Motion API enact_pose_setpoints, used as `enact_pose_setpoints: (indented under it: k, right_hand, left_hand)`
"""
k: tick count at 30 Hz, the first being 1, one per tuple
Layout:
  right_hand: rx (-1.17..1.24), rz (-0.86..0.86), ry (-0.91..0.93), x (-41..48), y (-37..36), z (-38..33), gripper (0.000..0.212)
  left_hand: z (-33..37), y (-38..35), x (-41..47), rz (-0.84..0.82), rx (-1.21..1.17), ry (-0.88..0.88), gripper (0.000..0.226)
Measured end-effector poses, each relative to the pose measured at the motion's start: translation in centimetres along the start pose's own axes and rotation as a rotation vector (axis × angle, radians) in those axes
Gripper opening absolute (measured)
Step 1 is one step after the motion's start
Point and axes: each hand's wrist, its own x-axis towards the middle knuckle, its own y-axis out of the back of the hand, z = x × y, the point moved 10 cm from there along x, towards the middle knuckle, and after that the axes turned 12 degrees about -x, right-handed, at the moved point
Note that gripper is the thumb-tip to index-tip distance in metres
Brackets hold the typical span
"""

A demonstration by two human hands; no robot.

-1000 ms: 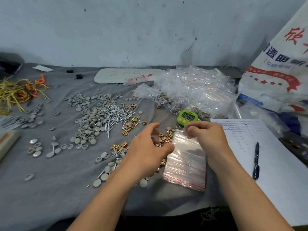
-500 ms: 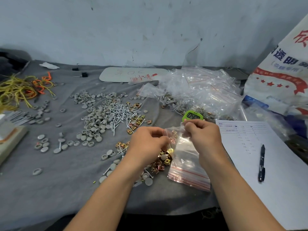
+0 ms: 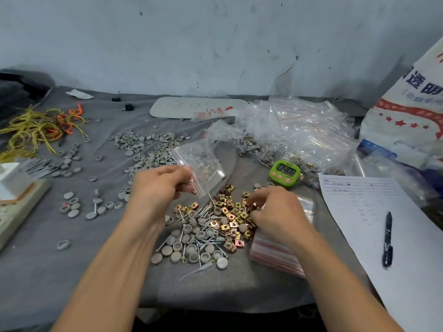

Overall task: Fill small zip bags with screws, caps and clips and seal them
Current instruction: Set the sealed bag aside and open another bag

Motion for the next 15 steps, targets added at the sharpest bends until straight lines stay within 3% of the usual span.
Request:
enact_pose_setpoints:
  k: [2,8,13,15]
  right_hand:
    - [-0.086,-0.036,0.039,0.3,-0.6,-1.4,0.043]
    - [0.011,-0.03,0.089,1.4,-1.1,-4.0,0.057]
    - [0.354,0.243,0.082,1.0,2.2,-4.0,0.037]
    - [0.545,0.231,0.163,0.1,2.4,-5.5,0.029]
  left_hand:
    - [0.4,0.9,0.3,0.039,-0.033,-0.03,0.011]
    - [1.0,1.7,0.0,0.036,0.027,-0.085,0.024]
    - [1.9,2.3,-0.5,0.062,0.253,-0.186,0.019]
    - [2.1,1.4,-1.1,0.008,0.363,-0.226,0.018]
